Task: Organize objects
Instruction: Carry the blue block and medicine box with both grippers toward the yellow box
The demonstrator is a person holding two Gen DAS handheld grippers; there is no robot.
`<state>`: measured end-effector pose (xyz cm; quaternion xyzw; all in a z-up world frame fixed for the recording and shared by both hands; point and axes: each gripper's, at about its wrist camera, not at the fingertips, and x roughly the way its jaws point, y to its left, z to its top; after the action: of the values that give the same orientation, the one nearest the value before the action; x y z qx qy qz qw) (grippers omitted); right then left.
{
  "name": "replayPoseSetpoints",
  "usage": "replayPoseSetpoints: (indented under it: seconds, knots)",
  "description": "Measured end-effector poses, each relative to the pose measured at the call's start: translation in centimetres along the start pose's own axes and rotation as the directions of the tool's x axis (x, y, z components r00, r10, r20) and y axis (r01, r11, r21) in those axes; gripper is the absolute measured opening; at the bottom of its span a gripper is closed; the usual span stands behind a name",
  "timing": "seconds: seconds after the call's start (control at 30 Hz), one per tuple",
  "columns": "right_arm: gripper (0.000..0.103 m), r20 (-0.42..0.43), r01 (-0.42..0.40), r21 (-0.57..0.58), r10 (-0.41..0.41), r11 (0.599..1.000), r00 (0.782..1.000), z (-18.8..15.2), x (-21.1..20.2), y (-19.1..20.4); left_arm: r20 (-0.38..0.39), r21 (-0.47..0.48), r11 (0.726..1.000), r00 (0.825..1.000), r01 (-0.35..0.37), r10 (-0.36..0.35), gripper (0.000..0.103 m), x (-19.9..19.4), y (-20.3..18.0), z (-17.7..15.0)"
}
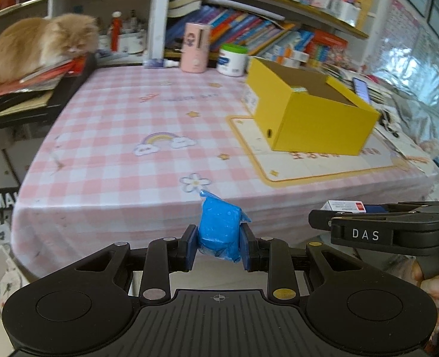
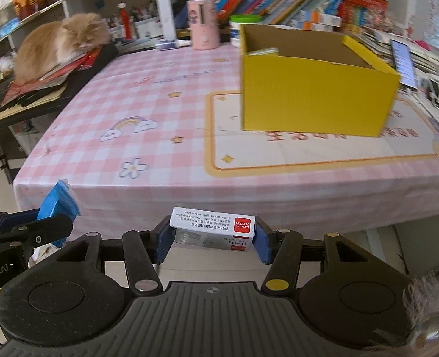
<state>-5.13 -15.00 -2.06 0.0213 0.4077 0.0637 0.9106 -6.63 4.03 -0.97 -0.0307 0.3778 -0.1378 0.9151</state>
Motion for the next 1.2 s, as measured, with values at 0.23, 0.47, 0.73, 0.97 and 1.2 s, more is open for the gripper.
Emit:
replayPoseSetpoints:
  seconds: [0.23,0.47,0.73,0.97,1.2]
  knots:
    - [0.052,0.01,0.064,0.048,-0.065,0.997,0.998,-0.6,-1.1,-2.5,-0.005,0.053,0.997,0.998,0.065,-0.065,0.027,1.4,-2.3,0.9]
    - [0.052,0.018,0.137,0.142,-0.141,0.98,0.99,-1.1,-2.1,-6.3,-0.023,0.141,0.98,0.99,0.142,-0.14,0.027,3.5,-6.2,2.3]
    - [0.052,0.008,0.197,0.243,-0.205,0.95,0.979,-1.3,-2.8,-11.4,-0.045,0.222,0.953,0.979,0.206,-0.201,0.027,5.6,-10.8,3.4]
    - [0.052,0.016,0.195,0.251,-0.205,0.948,0.979,-0.3,-2.2,-13.8,0.001,0.232,0.954,0.98,0.191,-0.197,0.027,6.6,-12.9,5.2]
    - [0.052,0.1,0.147,0.234,-0.174,0.961,0.98,3.7,-2.1,-16.3,0.101,0.236,0.962,0.981,0.138,-0.166,0.027,6.7,-14.6,8.9]
